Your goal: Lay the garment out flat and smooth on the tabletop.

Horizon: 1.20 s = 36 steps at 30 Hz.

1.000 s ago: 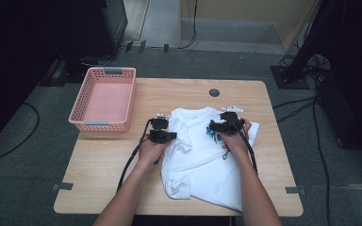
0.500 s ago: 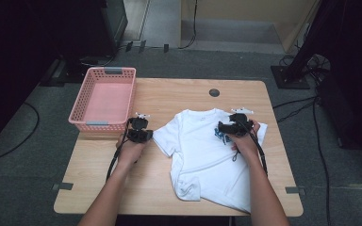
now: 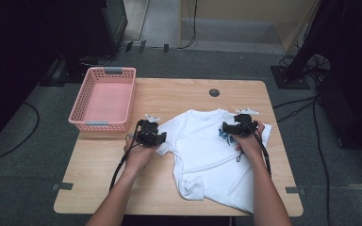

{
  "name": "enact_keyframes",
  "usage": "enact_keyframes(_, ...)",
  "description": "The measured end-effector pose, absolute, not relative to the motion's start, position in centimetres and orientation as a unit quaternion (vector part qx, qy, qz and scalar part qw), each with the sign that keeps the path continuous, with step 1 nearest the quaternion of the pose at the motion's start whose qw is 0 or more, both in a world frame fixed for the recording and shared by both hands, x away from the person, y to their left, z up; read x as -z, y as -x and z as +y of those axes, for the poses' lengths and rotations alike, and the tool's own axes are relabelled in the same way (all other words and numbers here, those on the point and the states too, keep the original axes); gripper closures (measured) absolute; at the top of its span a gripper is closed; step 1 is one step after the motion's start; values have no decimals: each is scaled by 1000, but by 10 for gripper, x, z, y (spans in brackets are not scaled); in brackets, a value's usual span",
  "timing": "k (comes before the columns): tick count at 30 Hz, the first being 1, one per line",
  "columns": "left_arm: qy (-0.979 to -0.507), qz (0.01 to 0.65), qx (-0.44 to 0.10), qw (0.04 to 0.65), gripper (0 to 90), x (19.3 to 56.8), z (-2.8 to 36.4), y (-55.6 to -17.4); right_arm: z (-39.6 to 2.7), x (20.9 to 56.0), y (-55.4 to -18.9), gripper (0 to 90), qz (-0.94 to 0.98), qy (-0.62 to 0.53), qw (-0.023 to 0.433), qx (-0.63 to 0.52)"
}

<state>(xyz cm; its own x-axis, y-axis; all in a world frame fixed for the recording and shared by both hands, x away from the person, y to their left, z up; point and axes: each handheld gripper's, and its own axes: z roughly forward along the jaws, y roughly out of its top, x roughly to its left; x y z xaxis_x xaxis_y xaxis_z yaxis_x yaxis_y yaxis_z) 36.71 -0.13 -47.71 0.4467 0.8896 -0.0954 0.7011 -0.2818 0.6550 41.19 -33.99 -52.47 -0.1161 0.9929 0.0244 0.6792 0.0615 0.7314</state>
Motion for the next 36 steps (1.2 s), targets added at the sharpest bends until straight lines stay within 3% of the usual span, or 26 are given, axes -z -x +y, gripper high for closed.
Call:
enact_keyframes(3,-791,520,-125,297,520,494,-12,-377,-340,525,-412,95,682,-613,257,-305)
enact_keyframes(7,-775,539,-132,303,530,499,-9,-383,-340,525,-412,95,682,-613,257,-305)
enact_keyframes(20,-755,523,-223,327,486,514,-8,-408,-341,524,-425,91,679,-619,255,-302)
enact_keyframes(23,-754,514,-229,339,425,517,-7,-411,-335,511,-425,131,650,-638,269,-313)
enact_keyframes(27,-751,510,-233,347,409,519,-7,-411,-318,503,-426,158,645,-626,286,-332)
enact_keyframes(29,-749,516,-236,343,378,519,-7,-412,-308,508,-434,158,657,-625,266,-327)
enact_keyframes(31,-747,523,-235,337,290,519,-5,-414,-298,515,-441,160,664,-625,260,-318)
enact_keyframes(36,-745,526,-238,334,271,519,-2,-420,-283,523,-459,173,660,-631,278,-299)
